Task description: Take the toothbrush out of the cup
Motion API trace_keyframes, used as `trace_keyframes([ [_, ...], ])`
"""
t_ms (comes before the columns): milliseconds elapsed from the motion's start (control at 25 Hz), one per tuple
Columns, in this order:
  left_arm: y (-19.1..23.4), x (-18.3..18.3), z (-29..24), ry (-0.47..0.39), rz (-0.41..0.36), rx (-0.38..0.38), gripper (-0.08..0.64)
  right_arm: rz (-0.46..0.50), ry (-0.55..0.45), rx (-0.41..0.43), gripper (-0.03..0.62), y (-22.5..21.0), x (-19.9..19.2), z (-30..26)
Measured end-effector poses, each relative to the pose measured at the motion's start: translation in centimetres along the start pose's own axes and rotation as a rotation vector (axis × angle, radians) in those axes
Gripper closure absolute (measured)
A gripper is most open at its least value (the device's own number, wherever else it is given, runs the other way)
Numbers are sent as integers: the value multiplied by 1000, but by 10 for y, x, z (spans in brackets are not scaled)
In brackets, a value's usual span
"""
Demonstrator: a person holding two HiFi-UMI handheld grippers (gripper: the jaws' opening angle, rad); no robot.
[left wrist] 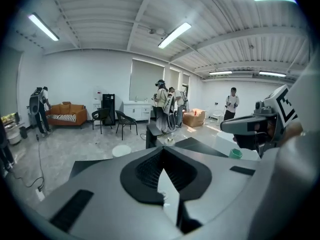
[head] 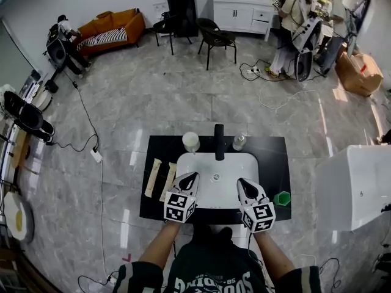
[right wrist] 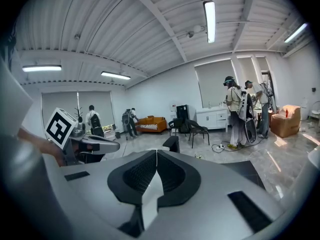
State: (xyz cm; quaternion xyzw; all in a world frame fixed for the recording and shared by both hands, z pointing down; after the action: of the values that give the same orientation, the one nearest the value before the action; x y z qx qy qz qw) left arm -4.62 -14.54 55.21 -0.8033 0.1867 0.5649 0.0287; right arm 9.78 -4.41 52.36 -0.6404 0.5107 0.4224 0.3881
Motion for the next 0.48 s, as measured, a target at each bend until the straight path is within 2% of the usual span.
trace_keyframes([
  [240, -20, 20, 0, -35, -65, -37, 549, 2, -3, 1, 552, -2, 1, 3],
  [480, -22, 22, 0, -30, -78, -42, 549, 2, 19, -3, 554, 0, -4, 1],
])
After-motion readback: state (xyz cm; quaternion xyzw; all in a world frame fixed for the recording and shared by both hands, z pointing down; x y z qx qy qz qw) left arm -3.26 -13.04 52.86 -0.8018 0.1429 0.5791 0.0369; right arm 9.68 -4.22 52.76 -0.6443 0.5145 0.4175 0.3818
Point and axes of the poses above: the fingertips, and each gripper's own axes: z backward along the fingers, y to its left, x out of its top, the point moved 2 cm from there along z, backward along the fingers, and after that the axes turned 13 degrees about -x, right-handed, at the moved point
